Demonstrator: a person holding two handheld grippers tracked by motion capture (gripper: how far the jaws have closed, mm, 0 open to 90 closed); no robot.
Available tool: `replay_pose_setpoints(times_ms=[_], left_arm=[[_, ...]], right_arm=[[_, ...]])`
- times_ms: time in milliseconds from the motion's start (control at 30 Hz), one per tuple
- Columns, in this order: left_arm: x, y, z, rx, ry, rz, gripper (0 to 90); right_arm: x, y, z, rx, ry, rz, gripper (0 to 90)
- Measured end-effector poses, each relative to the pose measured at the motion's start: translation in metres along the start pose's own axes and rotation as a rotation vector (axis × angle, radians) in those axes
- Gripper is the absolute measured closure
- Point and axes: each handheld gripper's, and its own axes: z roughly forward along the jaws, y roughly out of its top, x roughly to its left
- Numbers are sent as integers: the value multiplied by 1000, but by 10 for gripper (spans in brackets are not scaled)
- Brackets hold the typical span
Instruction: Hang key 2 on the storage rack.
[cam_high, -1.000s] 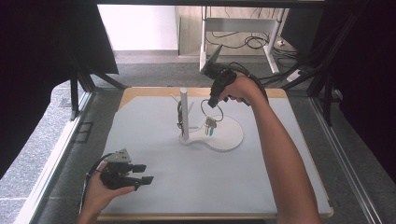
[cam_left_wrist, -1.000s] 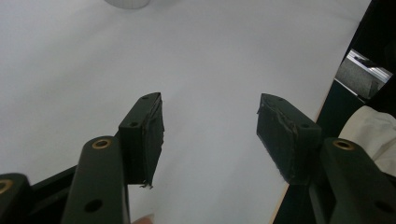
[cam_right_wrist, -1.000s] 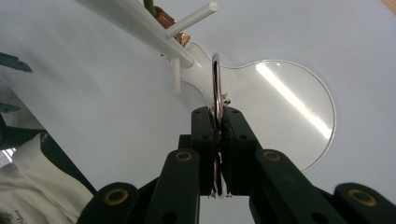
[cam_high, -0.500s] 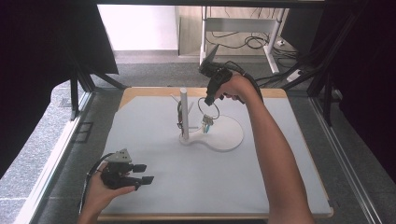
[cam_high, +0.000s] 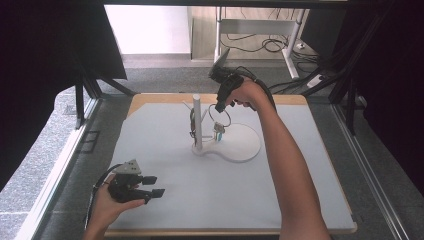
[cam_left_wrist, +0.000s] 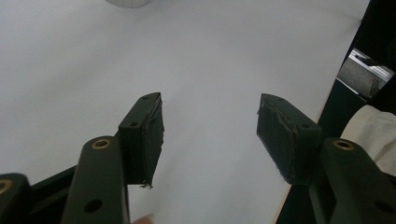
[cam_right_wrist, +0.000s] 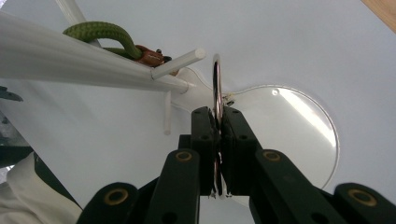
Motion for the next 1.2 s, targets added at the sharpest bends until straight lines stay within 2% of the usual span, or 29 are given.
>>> replay_pose_setpoints(times_ms=[633, 1200], left_arm=[[-2, 1, 2, 7, -2, 9, 415], [-4, 1, 4, 15, -4, 19, 414]], right_arm=[[10, 13, 3, -27, -13, -8, 839], [22, 9, 13, -11, -3, -29, 839]])
